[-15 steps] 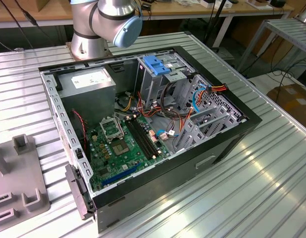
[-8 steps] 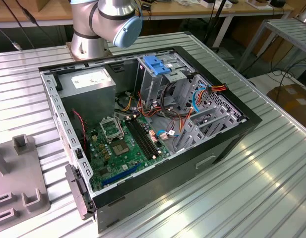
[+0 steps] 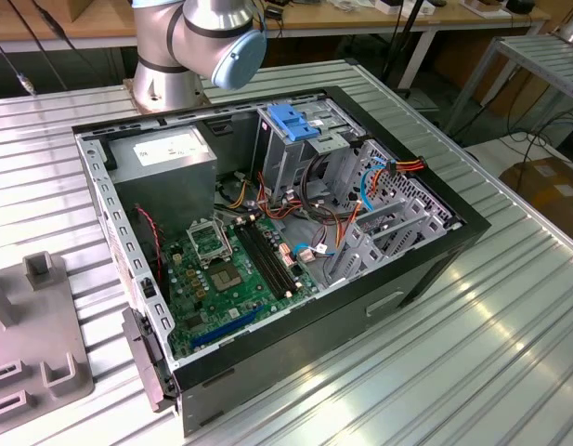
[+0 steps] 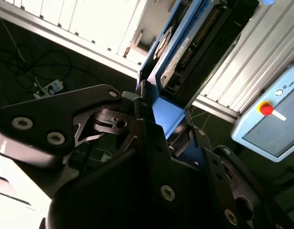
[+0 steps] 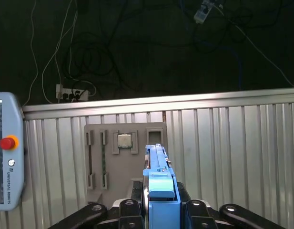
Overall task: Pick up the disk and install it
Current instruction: 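Pick up the disk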
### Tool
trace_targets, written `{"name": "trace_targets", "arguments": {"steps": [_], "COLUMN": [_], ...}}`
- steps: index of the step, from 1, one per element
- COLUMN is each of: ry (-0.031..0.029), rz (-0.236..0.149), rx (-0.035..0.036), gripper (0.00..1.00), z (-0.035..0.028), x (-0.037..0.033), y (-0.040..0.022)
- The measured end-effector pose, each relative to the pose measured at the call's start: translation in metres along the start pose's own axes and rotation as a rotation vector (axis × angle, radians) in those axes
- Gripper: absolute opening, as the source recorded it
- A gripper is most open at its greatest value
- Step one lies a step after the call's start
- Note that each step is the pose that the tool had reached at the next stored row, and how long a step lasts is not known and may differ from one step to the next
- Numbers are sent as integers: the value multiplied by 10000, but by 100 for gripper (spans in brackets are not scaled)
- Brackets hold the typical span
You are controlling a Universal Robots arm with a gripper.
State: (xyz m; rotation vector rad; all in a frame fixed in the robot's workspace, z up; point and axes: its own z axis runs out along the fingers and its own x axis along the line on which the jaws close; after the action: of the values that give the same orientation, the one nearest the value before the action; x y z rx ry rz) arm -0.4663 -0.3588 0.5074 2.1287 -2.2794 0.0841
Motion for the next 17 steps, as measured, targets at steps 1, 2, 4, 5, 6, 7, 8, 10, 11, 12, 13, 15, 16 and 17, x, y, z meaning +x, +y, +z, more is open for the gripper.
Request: {"name": "trace_targets", "arguments": {"steps": [1, 2, 4, 5, 6, 7, 8, 10, 11, 12, 13, 15, 16, 17], "ry": [0, 0, 0, 0, 0, 0, 0, 0, 0, 0, 0, 0, 0, 0], "rz": [0, 0, 0, 0, 0, 0, 0, 0, 0, 0, 0, 0, 1, 1], "rx": [0, 0, 0, 0, 0, 0, 0, 1, 0, 0, 0, 1, 2, 0], "gripper": [37, 37, 37, 37, 37, 37, 37, 37, 37, 37, 37, 37, 37, 37], "z": [-43, -83, -136, -163, -178, -191, -192, -196, -197, -198, -198, -198, -197, -198], "x": [2, 4, 7, 9, 9, 10, 10, 10, 10, 10, 10, 10, 10, 9], "y": [-1, -2, -3, -4, -4, -5, -5, -5, -5, -5, -5, -5, -9, -12]}}
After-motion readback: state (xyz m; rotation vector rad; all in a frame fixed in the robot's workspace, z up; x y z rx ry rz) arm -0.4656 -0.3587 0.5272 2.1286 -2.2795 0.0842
